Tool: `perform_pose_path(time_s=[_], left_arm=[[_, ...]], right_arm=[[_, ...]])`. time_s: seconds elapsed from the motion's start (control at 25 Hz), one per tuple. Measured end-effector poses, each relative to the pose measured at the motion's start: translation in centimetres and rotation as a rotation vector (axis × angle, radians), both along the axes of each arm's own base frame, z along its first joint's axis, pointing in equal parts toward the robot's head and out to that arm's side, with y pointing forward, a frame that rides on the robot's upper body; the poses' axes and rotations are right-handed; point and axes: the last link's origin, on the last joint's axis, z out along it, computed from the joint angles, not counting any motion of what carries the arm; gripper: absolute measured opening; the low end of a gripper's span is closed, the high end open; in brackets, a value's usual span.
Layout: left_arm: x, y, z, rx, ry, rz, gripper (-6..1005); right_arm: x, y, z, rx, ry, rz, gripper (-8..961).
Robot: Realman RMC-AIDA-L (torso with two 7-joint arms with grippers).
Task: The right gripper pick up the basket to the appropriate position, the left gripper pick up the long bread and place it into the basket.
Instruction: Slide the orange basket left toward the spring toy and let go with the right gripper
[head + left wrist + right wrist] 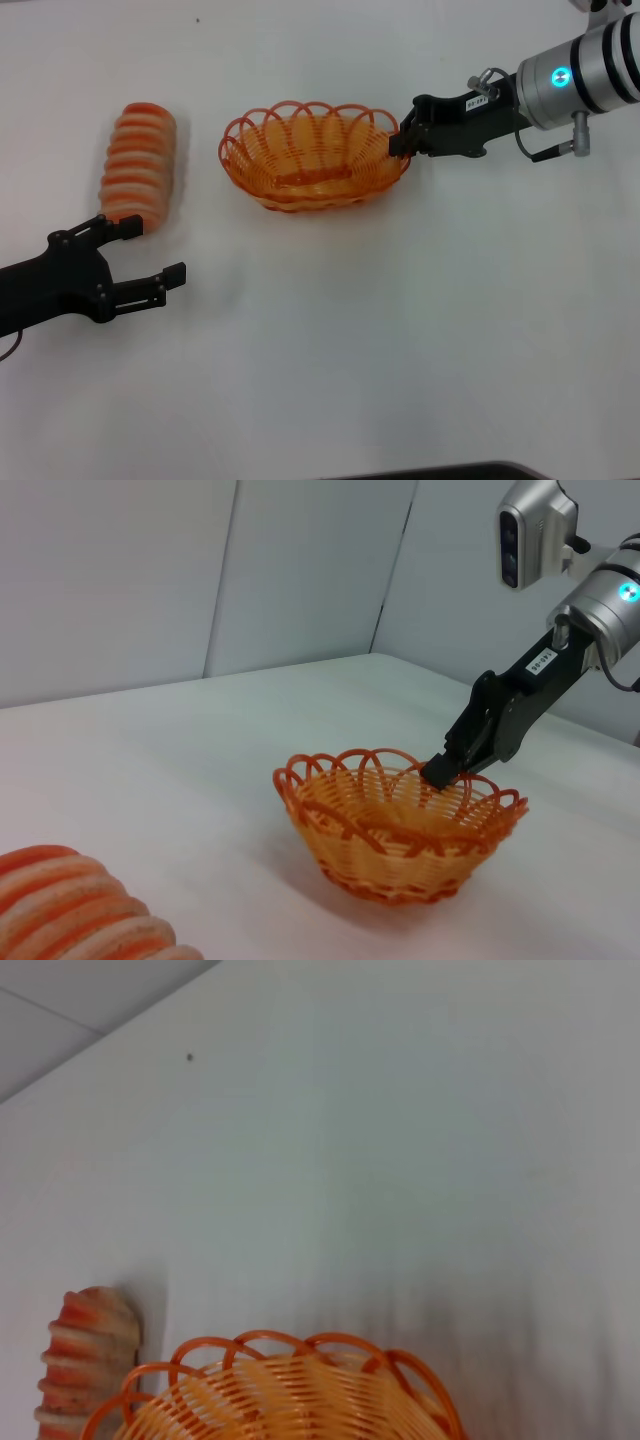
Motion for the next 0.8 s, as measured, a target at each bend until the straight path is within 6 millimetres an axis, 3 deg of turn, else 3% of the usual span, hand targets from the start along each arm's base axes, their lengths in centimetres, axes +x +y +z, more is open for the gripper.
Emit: perform_pose_path(time_s=[0.8], left_arm=[[0.12,0.04,-0.06,-0.005,0.0,-0.006,926]], right_arm=[[0.05,-0.44,-0.55,0.0,0.051,-0.02,70]])
